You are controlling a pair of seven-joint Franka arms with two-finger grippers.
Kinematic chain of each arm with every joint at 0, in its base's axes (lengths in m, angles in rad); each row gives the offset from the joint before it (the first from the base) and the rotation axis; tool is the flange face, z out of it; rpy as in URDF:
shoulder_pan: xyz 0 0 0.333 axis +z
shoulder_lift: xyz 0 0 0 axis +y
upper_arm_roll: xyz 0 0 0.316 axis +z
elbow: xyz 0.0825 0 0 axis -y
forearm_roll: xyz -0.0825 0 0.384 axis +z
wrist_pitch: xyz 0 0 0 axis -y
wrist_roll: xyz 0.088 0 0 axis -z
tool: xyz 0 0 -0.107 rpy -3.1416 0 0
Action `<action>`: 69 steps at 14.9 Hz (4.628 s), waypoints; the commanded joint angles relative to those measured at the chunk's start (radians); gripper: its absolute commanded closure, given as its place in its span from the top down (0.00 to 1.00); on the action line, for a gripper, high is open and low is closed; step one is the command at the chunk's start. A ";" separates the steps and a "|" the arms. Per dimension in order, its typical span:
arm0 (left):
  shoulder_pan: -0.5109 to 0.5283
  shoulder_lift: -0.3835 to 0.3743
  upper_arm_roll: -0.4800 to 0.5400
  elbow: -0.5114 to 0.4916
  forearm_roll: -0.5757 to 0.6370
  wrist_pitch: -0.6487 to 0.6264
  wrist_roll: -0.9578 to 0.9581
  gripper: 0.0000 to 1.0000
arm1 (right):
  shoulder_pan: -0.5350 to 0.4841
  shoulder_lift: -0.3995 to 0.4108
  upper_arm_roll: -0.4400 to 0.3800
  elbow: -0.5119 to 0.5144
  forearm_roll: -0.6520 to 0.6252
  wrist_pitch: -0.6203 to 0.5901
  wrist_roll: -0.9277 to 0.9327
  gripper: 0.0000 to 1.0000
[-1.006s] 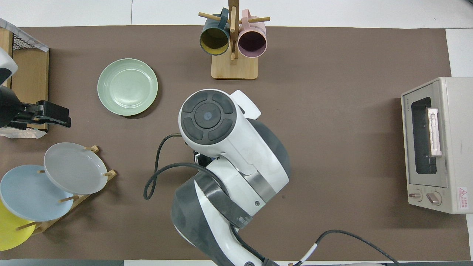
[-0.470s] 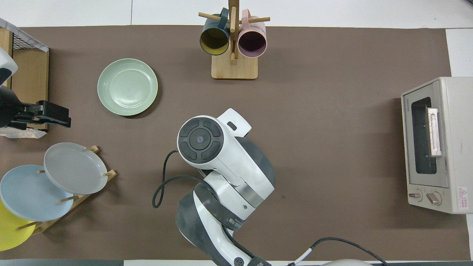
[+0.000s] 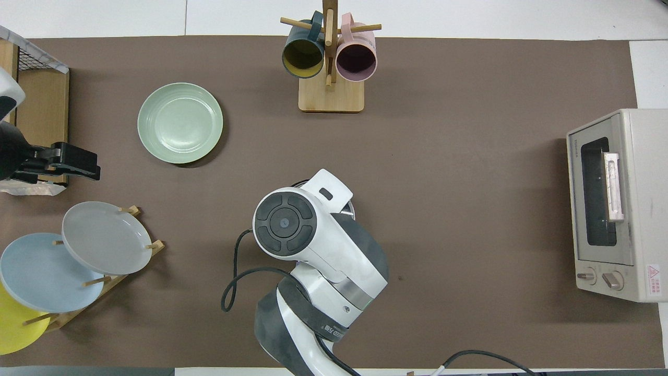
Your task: Transfer vermicelli from pot to plate
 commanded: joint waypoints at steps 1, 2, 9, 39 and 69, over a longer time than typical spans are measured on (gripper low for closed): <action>-0.008 -0.008 0.006 -0.002 0.024 -0.003 -0.002 1.00 | -0.004 -0.034 0.001 -0.043 -0.011 0.024 -0.030 0.76; -0.008 -0.008 0.006 -0.002 0.024 -0.003 -0.002 1.00 | -0.004 -0.032 0.001 -0.043 -0.010 0.025 -0.032 0.69; -0.008 -0.008 0.006 -0.002 0.024 -0.002 -0.004 1.00 | -0.007 -0.030 0.000 -0.029 -0.015 0.012 -0.050 0.44; -0.545 0.244 -0.018 -0.338 -0.026 0.652 -0.538 1.00 | -0.755 -0.187 -0.006 -0.230 -0.021 0.047 -0.828 0.44; -0.280 0.222 -0.006 0.043 -0.144 0.167 -0.334 0.00 | -0.726 -0.238 -0.003 -0.517 -0.018 0.266 -0.753 0.44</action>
